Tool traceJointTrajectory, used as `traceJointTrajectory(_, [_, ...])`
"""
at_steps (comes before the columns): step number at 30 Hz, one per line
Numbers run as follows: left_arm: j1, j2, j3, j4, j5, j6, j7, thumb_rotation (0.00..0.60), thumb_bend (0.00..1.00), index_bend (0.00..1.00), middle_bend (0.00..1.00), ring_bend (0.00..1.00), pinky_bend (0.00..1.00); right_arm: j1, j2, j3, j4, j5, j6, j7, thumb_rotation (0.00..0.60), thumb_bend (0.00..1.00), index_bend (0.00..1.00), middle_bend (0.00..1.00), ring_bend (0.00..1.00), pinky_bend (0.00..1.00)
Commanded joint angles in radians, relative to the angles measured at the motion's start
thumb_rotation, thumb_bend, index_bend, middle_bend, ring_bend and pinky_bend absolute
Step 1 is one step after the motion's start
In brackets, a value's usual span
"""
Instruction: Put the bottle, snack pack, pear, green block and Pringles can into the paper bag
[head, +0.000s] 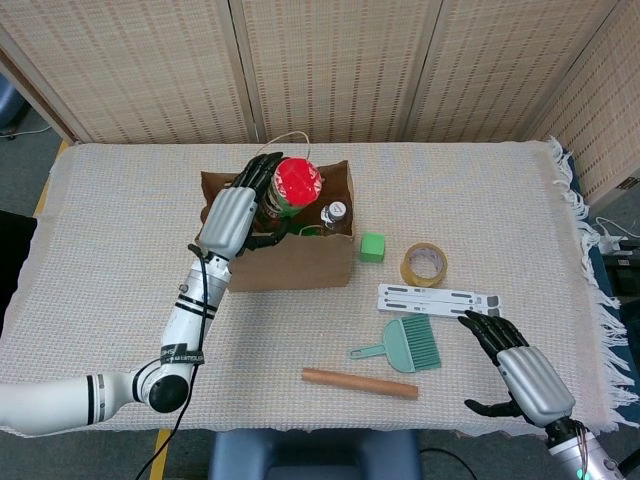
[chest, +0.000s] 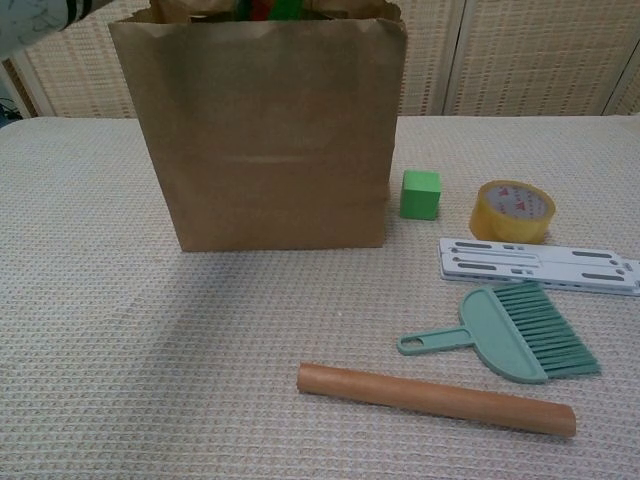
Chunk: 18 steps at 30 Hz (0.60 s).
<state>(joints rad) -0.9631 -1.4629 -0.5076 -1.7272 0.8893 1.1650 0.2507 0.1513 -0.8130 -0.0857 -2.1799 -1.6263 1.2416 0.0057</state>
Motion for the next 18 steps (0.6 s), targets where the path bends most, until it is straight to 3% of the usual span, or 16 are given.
traceJointTrajectory(1, [0.010, 0.030, 0.010, -0.032, -0.049, -0.007, 0.037, 0.600, 0.37, 0.03, 0.00, 0.00, 0.13, -0.004, -0.002, -0.003, -0.002, -0.008, 0.005, -0.007, 0.600, 0.01, 0.00, 0.00, 0.00, 0.00])
traceJointTrajectory(10, [0.002, 0.057, 0.010, -0.080, -0.115, 0.002, 0.080, 0.600, 0.33, 0.00, 0.00, 0.00, 0.08, -0.012, 0.000, -0.007, -0.005, -0.027, 0.020, -0.005, 0.600, 0.01, 0.00, 0.00, 0.00, 0.00])
traceJointTrajectory(18, [0.050, 0.111, 0.022, -0.153, -0.039, 0.063, 0.059, 0.600, 0.36, 0.00, 0.00, 0.00, 0.10, -0.011, 0.005, -0.010, -0.003, -0.032, 0.018, 0.007, 0.600, 0.01, 0.00, 0.00, 0.00, 0.00])
